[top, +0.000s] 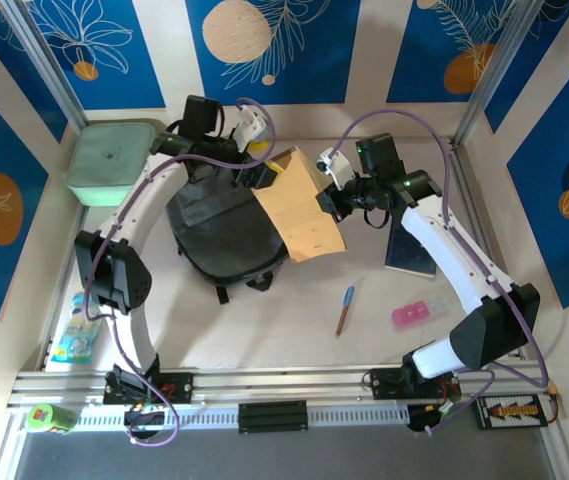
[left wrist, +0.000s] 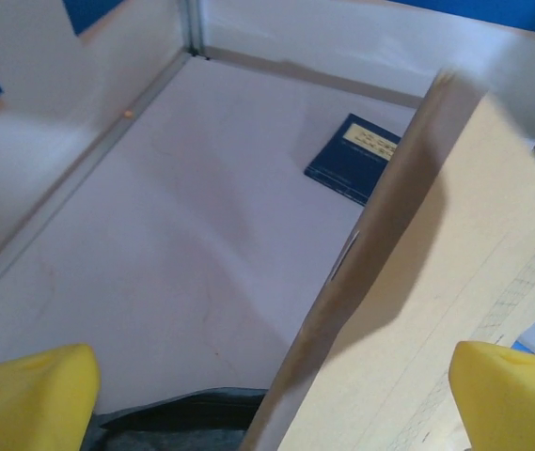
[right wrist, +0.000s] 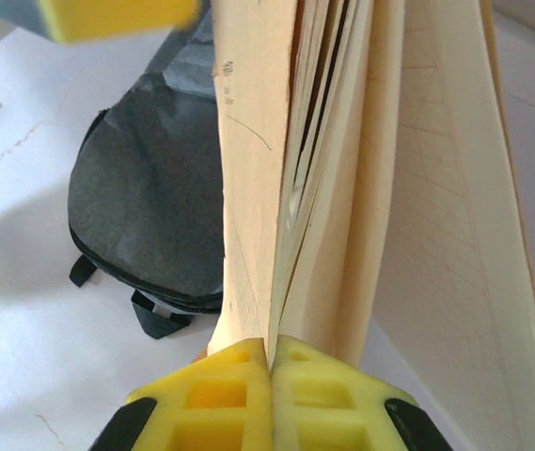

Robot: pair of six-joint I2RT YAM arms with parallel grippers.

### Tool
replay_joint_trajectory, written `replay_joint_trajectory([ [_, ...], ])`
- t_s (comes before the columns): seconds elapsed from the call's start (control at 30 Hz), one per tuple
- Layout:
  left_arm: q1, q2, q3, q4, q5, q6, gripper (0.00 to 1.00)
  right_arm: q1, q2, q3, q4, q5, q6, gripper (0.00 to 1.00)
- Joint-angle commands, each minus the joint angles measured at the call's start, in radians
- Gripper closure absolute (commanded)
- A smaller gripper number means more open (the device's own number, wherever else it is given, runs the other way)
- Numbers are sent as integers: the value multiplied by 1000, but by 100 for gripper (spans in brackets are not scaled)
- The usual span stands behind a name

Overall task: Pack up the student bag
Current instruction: Pick up the book from the center of the table.

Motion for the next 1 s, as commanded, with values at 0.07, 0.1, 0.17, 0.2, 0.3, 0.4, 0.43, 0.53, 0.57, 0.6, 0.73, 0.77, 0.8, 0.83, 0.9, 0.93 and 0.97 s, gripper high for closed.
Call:
replay_joint_trajectory([
  [0.07, 6, 38, 36, -76, 138, 36, 21, 7, -20, -2, 21, -36, -19, 100],
  [0.1, 6, 37, 38, -85, 153, 44, 28, 7, -17, -1, 22, -33, -21, 100],
  [0.17, 6, 34, 43, -102, 160, 51, 40, 5, -16, -3, 24, -26, -20, 100],
  [0.2, 6, 34, 50, -114, 157, 53, 44, 4, -13, -5, 27, -21, -18, 100],
  [0.3, 5, 29, 60, -133, 134, 44, 58, -2, -12, -16, 38, -1, -9, 100],
  [0.4, 6, 22, 58, -136, 126, 32, 75, -17, -9, -30, 53, 2, 4, 100],
  [0.43, 5, 18, 58, -140, 124, 33, 81, -21, -7, -33, 58, 6, 10, 100],
  [0.53, 5, 1, 56, -149, 104, 43, 100, -32, -4, -39, 69, 27, 38, 96],
  [0.57, 6, -8, 53, -146, 95, 46, 100, -37, -4, -36, 70, 40, 57, 89],
  [0.6, 6, -20, 48, -139, 88, 48, 100, -49, -3, -35, 71, 55, 85, 79],
  [0.73, 6, -92, 1, -79, 52, 43, 100, -108, -21, -46, 87, 52, 156, 42],
  [0.77, 6, -115, -17, -63, 45, 44, 100, -118, -28, -54, 100, 46, 166, 37],
  [0.8, 5, -140, -38, -45, 41, 49, 100, -126, -38, -64, 117, 38, 174, 31],
  [0.83, 6, -167, -60, -30, 40, 54, 100, -131, -46, -71, 132, 27, 180, 24],
  [0.9, 6, -210, -93, -15, 38, 67, 100, -133, -51, -76, 157, 9, 181, 7],
  [0.93, 5, -229, -103, -16, 38, 77, 100, -130, -50, -73, 168, 1, 179, 4],
  [0.97, 6, -243, -114, -22, 39, 88, 100, -129, -49, -69, 177, -4, 176, 1],
])
